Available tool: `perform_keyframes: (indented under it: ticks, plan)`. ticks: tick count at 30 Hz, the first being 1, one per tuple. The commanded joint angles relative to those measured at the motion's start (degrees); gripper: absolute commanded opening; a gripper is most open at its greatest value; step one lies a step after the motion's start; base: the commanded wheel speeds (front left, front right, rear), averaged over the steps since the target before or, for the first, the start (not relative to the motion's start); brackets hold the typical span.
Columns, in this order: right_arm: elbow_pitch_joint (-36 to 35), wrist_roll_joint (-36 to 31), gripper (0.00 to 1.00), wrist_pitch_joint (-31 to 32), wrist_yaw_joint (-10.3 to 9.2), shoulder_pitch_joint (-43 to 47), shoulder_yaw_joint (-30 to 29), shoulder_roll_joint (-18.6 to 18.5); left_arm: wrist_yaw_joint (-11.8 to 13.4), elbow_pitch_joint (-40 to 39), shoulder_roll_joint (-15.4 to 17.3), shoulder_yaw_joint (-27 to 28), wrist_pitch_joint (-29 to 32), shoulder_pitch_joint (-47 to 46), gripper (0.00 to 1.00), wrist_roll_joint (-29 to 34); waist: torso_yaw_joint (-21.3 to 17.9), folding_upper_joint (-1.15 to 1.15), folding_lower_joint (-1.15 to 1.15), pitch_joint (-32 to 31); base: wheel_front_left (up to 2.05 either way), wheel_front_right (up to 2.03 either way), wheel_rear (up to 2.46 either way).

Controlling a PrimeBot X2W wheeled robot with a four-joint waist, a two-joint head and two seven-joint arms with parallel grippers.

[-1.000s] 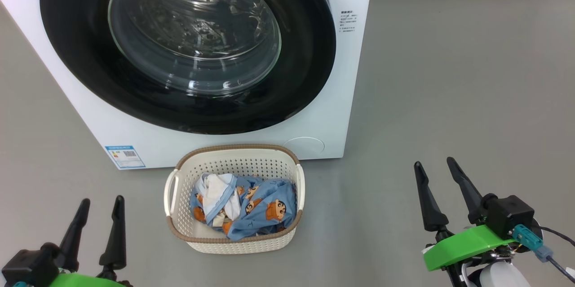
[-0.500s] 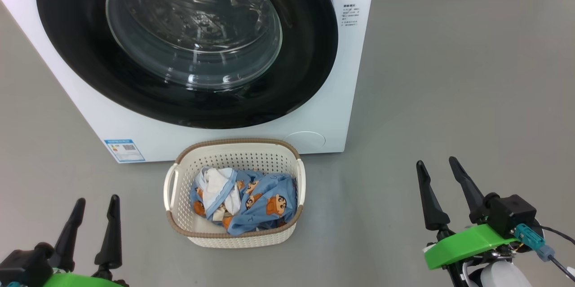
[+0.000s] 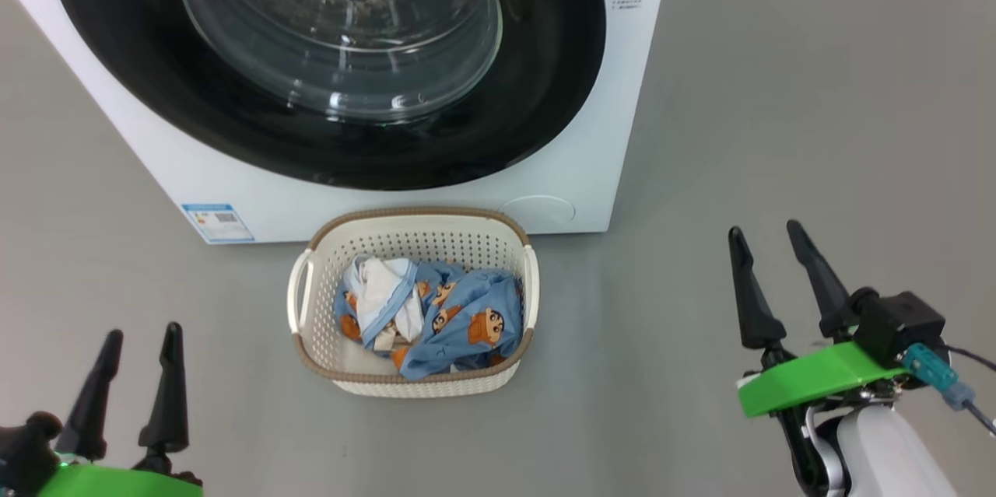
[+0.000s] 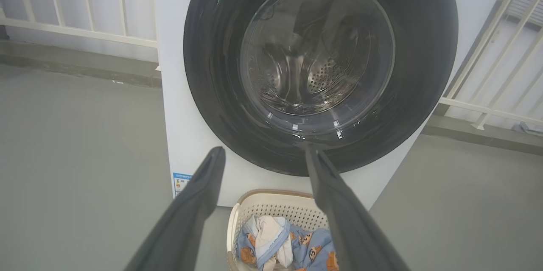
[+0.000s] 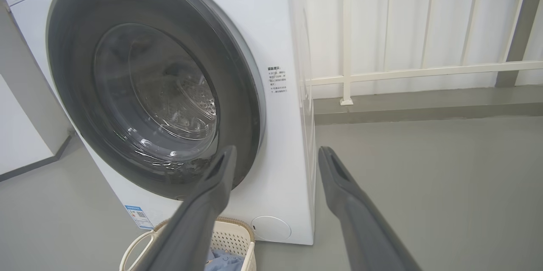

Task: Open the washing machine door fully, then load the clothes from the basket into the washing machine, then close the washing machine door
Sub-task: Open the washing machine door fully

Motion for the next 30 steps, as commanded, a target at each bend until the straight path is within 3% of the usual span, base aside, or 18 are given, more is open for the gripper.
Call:
perform_keyframes:
  ticks: [1, 17, 18, 19, 21, 22, 30]
  plan:
    - [-1.5, -0.5, 1.00, -0.7, 0.26, -2.5, 0.8, -0.3, -0.1, -2.0, 2.3, 2.4, -0.6, -2.9, 1.00, -0.8, 0.7, 0.00, 0.00, 1.1, 0.00, 0.00, 0.00]
    - [-0.7, 1.0, 1.00, -0.7, 0.26, -11.0, -2.6, -0.3, -0.1, -5.2, 5.8, 1.2, -0.6, -3.5, 1.00, -3.5, 3.2, 0.00, 0.00, 6.5, 0.00, 0.00, 0.00]
    - [-0.4, 1.2, 0.96, -0.7, 0.26, -11.7, -2.9, -0.3, -0.1, -5.4, 6.0, 1.1, -0.6, -3.6, 1.00, -3.7, 3.4, 0.00, 0.00, 6.9, 0.00, 0.00, 0.00]
    - [0.0, 1.7, 0.82, -0.7, 0.26, -12.3, -3.2, -0.3, -0.1, -5.5, 6.2, 0.9, -0.6, -3.7, 1.00, -4.0, 3.6, 0.00, 0.00, 7.3, 0.00, 0.00, 0.00]
    - [0.4, 3.0, 0.20, -0.7, 0.26, -13.8, -3.7, -0.3, -0.1, -5.8, 6.6, 0.7, -0.6, -3.8, 1.00, -4.5, 4.0, 0.00, 0.00, 8.1, 0.00, 0.00, 0.00]
    - [0.5, 4.0, 0.00, -0.7, 0.26, -14.6, -3.9, -0.3, -0.1, -5.9, 6.8, 0.6, -0.6, -3.9, 1.00, -4.8, 4.2, 0.00, 0.00, 8.6, 0.00, 0.00, 0.00]
    - [3.1, 13.9, 0.00, -0.7, 0.26, -22.5, -4.9, -0.3, -0.1, -6.8, 8.3, -0.4, -0.6, -4.8, 1.00, -6.7, 5.6, 0.00, 0.00, 11.8, 0.00, 0.00, 0.00]
